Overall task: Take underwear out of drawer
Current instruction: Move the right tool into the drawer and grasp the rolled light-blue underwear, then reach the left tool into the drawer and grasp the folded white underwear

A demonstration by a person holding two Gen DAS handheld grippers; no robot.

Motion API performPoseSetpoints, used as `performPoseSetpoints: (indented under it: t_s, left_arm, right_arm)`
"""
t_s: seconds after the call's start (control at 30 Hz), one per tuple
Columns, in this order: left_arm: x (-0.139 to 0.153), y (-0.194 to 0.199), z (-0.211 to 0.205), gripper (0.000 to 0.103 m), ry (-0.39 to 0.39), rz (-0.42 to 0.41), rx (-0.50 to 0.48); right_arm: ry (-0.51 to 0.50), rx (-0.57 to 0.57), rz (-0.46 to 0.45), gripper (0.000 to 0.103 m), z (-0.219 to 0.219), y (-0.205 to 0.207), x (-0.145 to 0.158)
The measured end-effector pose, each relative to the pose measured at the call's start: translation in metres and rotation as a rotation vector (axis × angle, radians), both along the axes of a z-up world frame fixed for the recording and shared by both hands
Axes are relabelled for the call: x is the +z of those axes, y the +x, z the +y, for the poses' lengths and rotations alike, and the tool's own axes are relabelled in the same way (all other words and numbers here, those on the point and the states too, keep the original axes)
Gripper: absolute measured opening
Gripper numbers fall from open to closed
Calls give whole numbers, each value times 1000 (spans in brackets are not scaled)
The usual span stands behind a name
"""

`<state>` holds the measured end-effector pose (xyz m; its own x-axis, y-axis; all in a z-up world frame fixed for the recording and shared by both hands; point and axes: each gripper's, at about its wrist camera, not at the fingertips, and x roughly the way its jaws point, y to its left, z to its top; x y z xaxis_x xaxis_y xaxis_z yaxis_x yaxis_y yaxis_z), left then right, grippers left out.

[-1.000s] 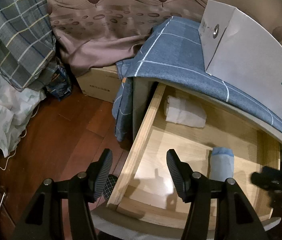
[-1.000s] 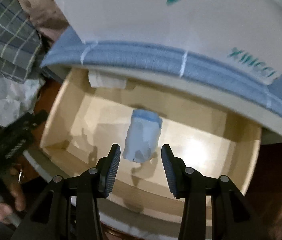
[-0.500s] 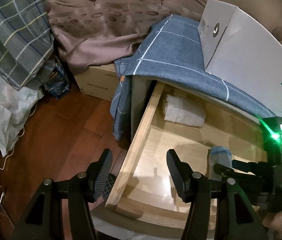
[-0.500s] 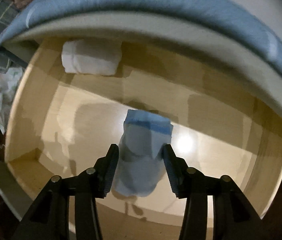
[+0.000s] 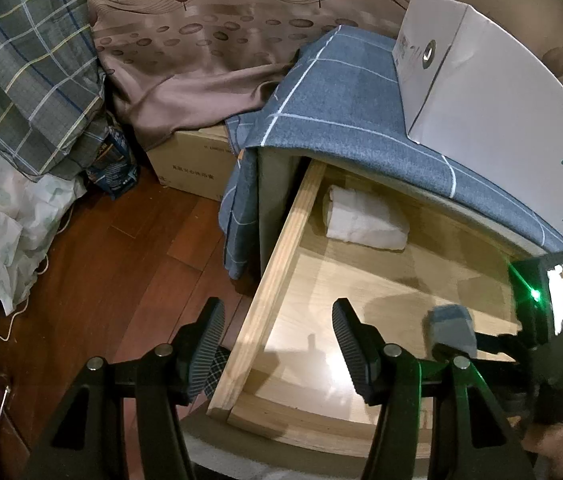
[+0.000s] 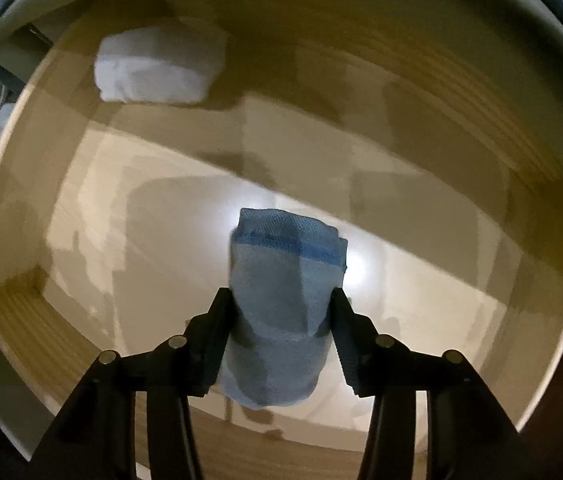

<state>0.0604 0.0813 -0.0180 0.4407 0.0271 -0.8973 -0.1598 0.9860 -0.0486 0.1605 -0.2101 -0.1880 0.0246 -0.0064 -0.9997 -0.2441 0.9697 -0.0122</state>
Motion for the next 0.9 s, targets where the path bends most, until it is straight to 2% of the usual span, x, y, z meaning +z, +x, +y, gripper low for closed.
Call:
performPoseSetpoints:
  t_s: [0.2, 0.47, 0.7, 0.73, 0.9]
  left_arm:
    - [-1, 0, -1, 57, 1, 2, -1]
    - [-2, 0, -3, 57, 13, 5, -6]
    - [-2, 1, -1, 57, 11, 11, 5]
    - [-2, 1, -1, 57, 10, 11, 5]
    - [-2, 0, -1, 57, 8, 17, 11]
  right_arm:
    - [-29, -72, 30, 44, -43, -13, -1]
    - [-60, -222, 79, 45, -99, -36, -2]
    - [-81, -293, 99, 45, -108, -53, -2]
    - [-81, -300, 105, 45, -105, -39, -4]
    - [-75, -319, 128, 45, -108, -47, -4]
